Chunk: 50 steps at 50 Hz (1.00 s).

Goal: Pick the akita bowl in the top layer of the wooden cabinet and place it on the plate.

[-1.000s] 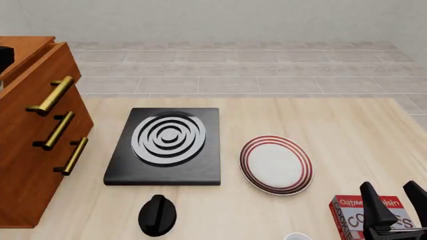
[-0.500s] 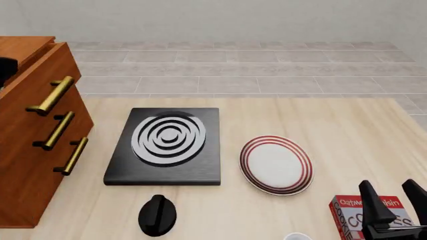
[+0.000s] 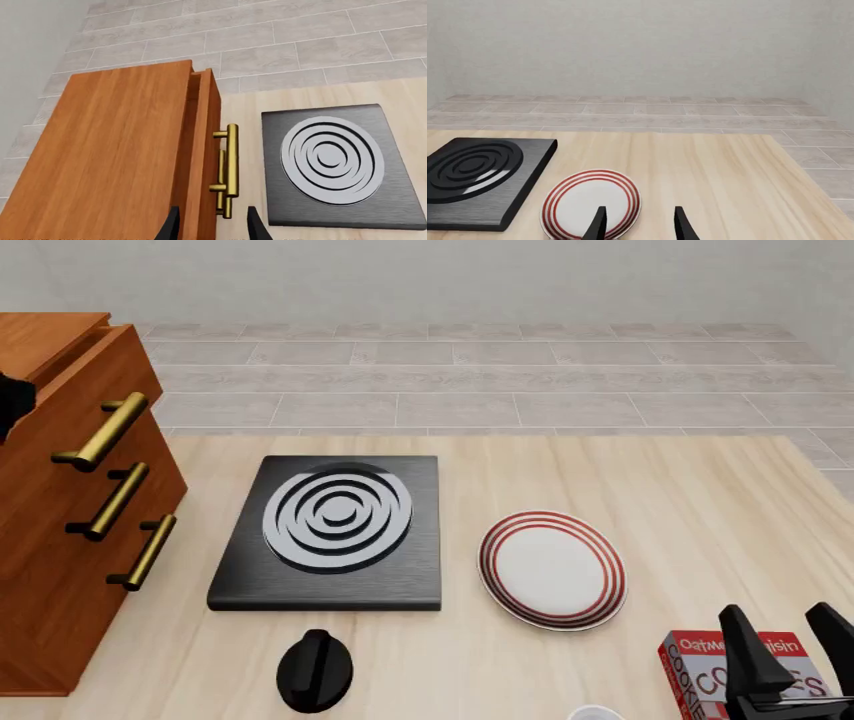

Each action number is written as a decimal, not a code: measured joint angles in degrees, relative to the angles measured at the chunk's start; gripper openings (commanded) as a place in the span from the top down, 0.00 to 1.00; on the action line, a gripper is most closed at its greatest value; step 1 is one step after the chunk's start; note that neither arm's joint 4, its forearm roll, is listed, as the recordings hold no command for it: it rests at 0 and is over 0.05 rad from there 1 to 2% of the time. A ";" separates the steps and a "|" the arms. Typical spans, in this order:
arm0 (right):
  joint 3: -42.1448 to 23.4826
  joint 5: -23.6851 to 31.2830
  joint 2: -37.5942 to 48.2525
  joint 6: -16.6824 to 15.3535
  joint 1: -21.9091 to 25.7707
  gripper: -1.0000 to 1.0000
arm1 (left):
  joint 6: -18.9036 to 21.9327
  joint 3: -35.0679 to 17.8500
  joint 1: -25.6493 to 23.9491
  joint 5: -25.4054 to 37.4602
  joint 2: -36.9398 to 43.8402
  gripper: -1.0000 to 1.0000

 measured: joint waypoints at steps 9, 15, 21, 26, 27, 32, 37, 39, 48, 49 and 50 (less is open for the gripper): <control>-0.01 0.08 -0.05 -0.02 0.02 0.00 | -0.32 1.38 0.76 -0.42 0.08 0.00; -0.01 0.06 -0.01 -0.02 0.04 0.00 | -0.36 2.66 1.18 -0.80 0.01 0.00; -0.01 0.19 -0.12 -0.03 0.05 0.00 | -0.26 3.90 1.59 -1.27 0.00 0.00; -0.01 0.29 -0.21 -0.03 0.05 0.00 | -0.15 4.97 1.74 -1.71 0.00 0.00; -0.01 0.28 -0.20 -0.03 0.05 0.00 | -0.09 5.17 1.79 -1.79 0.00 0.00; 0.01 0.19 -0.14 -0.02 0.06 0.00 | 0.30 6.02 2.11 -2.20 -0.01 0.00; 0.03 0.17 -0.13 -0.01 0.07 0.00 | 0.83 6.80 2.62 -2.61 -0.05 0.00; 0.04 0.21 -0.19 0.00 0.07 0.00 | 1.03 7.10 2.85 -2.78 -0.05 0.00; 0.06 0.56 -0.58 0.02 0.08 0.00 | 1.91 8.37 3.58 -3.30 -0.22 0.00; 0.06 0.64 -0.66 0.02 0.08 0.00 | 2.04 8.52 3.68 -3.37 -0.23 0.00; 0.06 0.73 -0.75 0.03 0.08 0.00 | 2.12 8.65 3.75 -3.44 -0.23 0.00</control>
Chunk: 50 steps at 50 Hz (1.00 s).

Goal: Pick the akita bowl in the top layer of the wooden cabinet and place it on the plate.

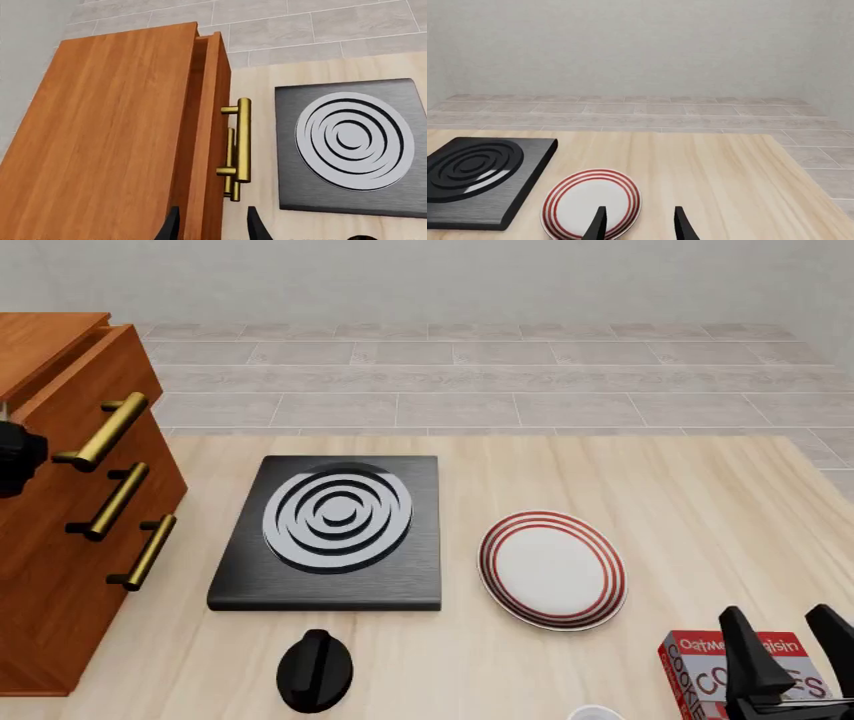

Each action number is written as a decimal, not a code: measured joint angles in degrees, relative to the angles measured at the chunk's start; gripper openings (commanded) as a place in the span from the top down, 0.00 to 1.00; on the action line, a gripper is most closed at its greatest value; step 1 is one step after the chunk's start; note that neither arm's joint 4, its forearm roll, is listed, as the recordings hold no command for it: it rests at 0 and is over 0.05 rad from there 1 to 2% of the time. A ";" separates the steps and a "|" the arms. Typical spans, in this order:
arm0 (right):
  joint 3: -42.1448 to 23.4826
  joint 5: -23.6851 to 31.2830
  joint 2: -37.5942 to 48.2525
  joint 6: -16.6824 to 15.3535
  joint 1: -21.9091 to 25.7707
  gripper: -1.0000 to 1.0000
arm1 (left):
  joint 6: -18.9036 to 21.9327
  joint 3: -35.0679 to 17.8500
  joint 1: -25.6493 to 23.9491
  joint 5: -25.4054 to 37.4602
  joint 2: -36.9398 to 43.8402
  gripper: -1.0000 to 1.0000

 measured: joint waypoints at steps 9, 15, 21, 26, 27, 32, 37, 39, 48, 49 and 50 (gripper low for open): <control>0.00 0.54 -0.55 0.01 0.01 0.00 | 0.44 1.17 0.11 -0.36 -0.03 0.00; 0.00 0.54 -0.55 0.02 0.01 0.00 | 0.71 1.91 0.27 -0.63 -0.01 0.00; 0.01 0.33 -0.33 0.02 0.01 0.00 | 0.98 2.83 0.55 -1.04 0.03 0.00; 0.02 0.24 -0.23 0.02 0.02 0.00 | 1.28 3.58 0.89 -1.40 0.03 0.00; 0.02 0.22 -0.22 0.02 0.01 0.00 | 1.34 3.74 0.95 -1.48 0.02 0.00; 0.02 0.17 -0.17 0.03 0.02 0.00 | 1.71 4.59 1.33 -1.82 -0.03 0.00; 0.02 0.14 -0.14 0.03 0.01 0.00 | 2.23 5.09 1.74 -2.23 -0.14 0.00; 0.02 0.13 -0.12 0.03 0.01 0.00 | 2.46 5.18 1.87 -2.40 -0.18 0.00; 0.04 -0.71 0.71 0.04 0.00 0.00 | 3.43 5.62 2.25 -3.07 -0.43 0.00; 0.04 -0.79 0.79 0.04 0.00 0.00 | 3.54 5.67 2.26 -3.14 -0.46 0.00; 0.03 -0.84 0.85 0.04 0.00 0.00 | 3.65 5.73 2.28 -3.21 -0.49 0.00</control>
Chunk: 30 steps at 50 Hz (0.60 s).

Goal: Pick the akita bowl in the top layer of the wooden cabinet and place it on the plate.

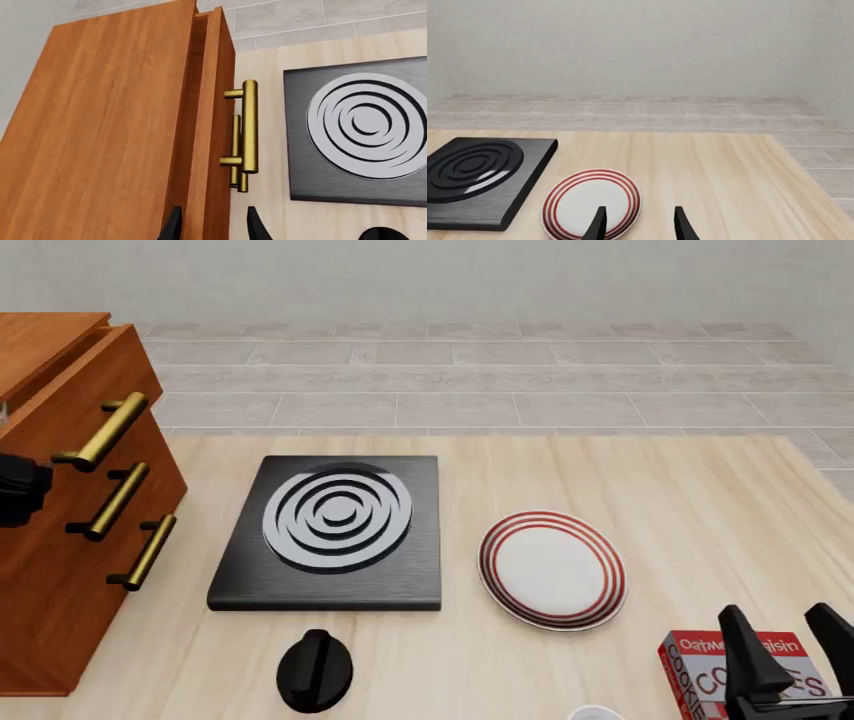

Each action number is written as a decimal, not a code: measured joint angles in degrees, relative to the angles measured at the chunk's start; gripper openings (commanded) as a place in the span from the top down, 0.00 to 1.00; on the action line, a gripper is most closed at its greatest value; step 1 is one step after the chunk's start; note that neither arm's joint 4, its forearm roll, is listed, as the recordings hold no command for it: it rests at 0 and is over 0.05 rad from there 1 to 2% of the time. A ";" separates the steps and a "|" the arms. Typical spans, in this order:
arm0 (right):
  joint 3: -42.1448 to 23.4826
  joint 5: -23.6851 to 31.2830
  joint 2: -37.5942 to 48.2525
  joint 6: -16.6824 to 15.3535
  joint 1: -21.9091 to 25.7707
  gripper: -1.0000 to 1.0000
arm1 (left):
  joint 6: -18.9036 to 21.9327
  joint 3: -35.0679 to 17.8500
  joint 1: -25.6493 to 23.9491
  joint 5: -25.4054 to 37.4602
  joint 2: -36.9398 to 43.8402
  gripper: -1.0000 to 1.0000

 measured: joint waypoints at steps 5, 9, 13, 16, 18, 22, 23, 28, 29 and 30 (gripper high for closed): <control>-0.01 -0.12 0.13 0.01 -0.01 0.00 | 0.26 0.21 -0.07 -0.22 -0.13 0.00; -0.02 -0.10 0.11 0.01 -0.01 0.00 | -0.21 0.19 -0.48 -0.04 -0.15 0.00; -0.04 -0.06 0.07 0.02 -0.02 0.00 | -1.01 0.05 -0.92 0.22 -0.10 0.00; -0.04 -0.01 0.02 0.02 -0.02 0.00 | -1.76 -0.13 -1.31 0.49 0.00 0.00; -0.05 -0.01 0.02 0.00 -0.03 0.00 | -2.25 -0.27 -1.64 0.72 0.07 0.00; -0.06 0.00 0.01 -0.02 -0.04 0.00 | -3.16 -0.51 -2.30 1.12 0.18 0.00; -0.06 0.02 -0.01 -0.03 -0.04 0.00 | -3.39 -0.55 -2.44 1.20 0.19 0.00; -0.07 0.13 -0.13 -0.05 -0.04 0.00 | -4.31 -0.77 -3.02 1.55 0.29 0.00; -0.07 0.15 -0.15 -0.05 -0.04 0.00 | -4.45 -0.81 -3.13 1.60 0.33 0.00; -0.07 0.16 -0.16 -0.05 -0.04 0.00 | -4.58 -0.85 -3.25 1.64 0.37 0.00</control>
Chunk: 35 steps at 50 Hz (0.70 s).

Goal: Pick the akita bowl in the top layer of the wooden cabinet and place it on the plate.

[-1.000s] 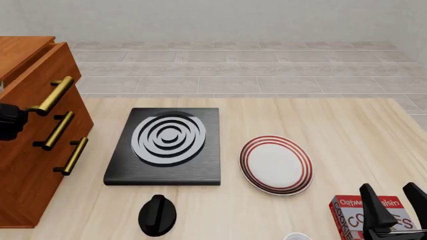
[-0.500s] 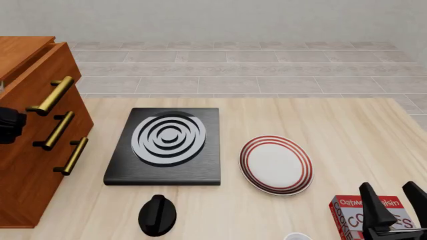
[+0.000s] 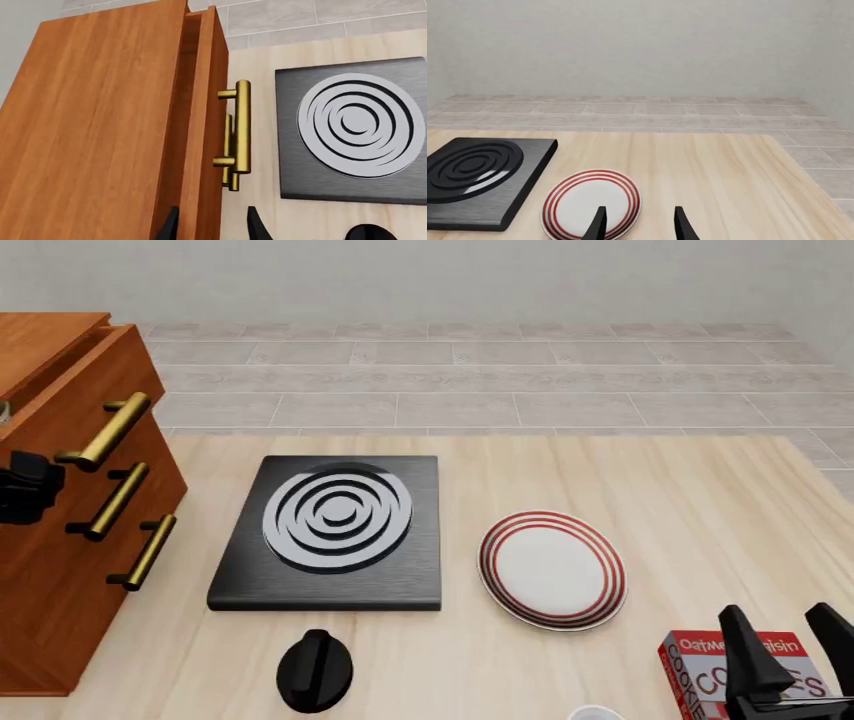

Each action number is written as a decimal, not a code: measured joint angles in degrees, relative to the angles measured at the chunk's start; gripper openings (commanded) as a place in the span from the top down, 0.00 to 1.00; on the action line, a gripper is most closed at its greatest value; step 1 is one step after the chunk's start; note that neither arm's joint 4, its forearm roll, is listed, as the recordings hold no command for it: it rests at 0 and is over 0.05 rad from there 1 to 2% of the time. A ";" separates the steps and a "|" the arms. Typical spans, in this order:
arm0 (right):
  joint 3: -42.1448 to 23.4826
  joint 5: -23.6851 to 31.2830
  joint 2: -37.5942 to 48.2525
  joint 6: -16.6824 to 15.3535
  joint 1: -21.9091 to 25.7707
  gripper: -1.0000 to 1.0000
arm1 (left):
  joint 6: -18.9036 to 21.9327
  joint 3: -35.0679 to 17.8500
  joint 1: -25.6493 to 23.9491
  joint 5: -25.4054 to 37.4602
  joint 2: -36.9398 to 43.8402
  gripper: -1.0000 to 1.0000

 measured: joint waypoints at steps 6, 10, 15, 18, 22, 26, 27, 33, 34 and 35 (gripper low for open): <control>0.01 -0.05 0.02 0.00 -0.01 0.00 | -0.66 -0.29 -0.90 0.43 0.28 0.00; 0.03 -0.23 0.17 0.00 -0.01 0.00 | -0.97 -0.56 -1.65 0.79 0.58 0.00; 0.04 -0.37 0.28 0.00 -0.02 0.00 | -1.41 -0.87 -2.72 1.19 0.96 0.00; 0.05 -0.44 0.34 0.02 -0.02 0.00 | -1.60 -1.03 -3.28 1.35 1.15 0.00; 0.07 -0.53 0.41 0.04 -0.01 0.00 | -1.85 -1.20 -3.96 1.47 1.38 0.00; 0.08 -0.46 0.31 0.06 -0.02 0.00 | -2.09 -1.34 -4.76 1.59 1.56 0.00; 0.08 -0.46 0.31 0.06 -0.03 0.00 | -2.14 -1.38 -4.96 1.63 1.61 0.00; 0.10 -0.38 0.21 0.08 -0.05 0.00 | -2.38 -1.55 -6.18 1.85 1.78 0.00; 0.09 -0.33 0.15 0.09 -0.05 0.00 | -2.43 -1.57 -6.38 1.89 1.79 0.00; 0.09 -0.27 0.09 0.09 -0.06 0.00 | -2.47 -1.60 -6.59 1.93 1.81 0.00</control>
